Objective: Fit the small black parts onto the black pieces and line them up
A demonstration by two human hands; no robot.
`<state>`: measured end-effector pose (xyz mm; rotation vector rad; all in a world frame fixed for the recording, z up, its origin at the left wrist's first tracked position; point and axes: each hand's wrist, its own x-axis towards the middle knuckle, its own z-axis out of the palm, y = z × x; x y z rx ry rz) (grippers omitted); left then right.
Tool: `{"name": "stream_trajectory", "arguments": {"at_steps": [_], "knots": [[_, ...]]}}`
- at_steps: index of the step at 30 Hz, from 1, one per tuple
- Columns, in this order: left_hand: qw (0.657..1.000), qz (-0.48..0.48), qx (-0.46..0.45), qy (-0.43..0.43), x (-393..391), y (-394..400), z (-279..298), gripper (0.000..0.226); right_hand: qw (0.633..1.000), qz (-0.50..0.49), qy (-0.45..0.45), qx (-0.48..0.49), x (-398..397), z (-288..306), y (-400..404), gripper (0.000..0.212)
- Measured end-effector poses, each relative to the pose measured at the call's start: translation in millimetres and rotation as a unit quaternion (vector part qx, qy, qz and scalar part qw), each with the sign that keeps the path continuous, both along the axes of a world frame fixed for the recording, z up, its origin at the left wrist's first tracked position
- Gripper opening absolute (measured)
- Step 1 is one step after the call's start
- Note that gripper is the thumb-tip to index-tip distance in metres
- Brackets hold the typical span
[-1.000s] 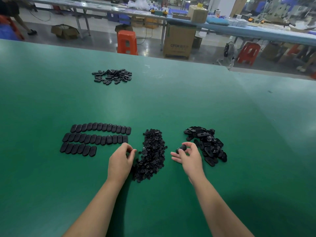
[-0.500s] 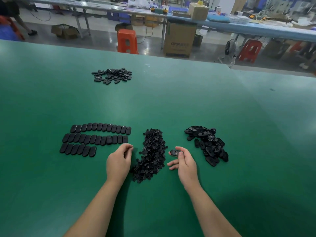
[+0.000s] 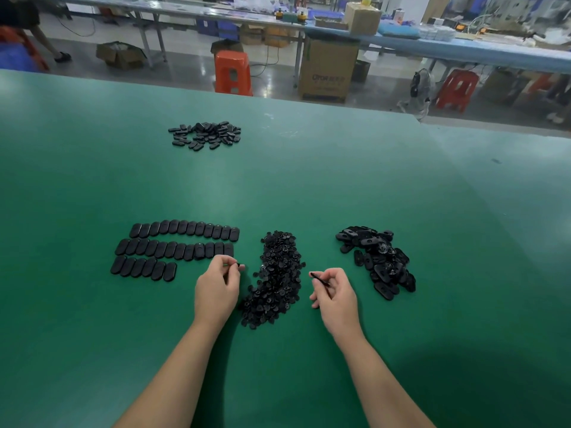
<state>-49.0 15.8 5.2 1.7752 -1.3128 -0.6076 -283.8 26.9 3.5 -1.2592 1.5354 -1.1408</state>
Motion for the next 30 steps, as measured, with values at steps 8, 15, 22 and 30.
{"name": "stream_trajectory", "arguments": {"at_steps": [8, 15, 22, 30], "knots": [[1.000, 0.000, -0.007, 0.009, 0.2, -0.3, -0.5, 0.017, 0.999, -0.004, 0.027, -0.032, -1.5, -0.5, 1.5, 0.016], [1.000, -0.007, -0.011, -0.012, 2.9, -1.1, -1.7, 0.017, 0.999, -0.006, 0.016, -0.039, 1.3, 4.7, 3.6, 0.035], [1.000, -0.017, -0.013, -0.022, 3.7, 0.9, -0.8, 0.029, 0.998, -0.045, -0.045, -0.030, 2.2, 3.9, 4.0, 0.014], [1.000, 0.003, -0.002, 0.029, 0.9, 1.0, 5.1, 0.022, 0.997, -0.049, -0.048, -0.027, 1.3, 7.9, 5.6, 0.030]]}}
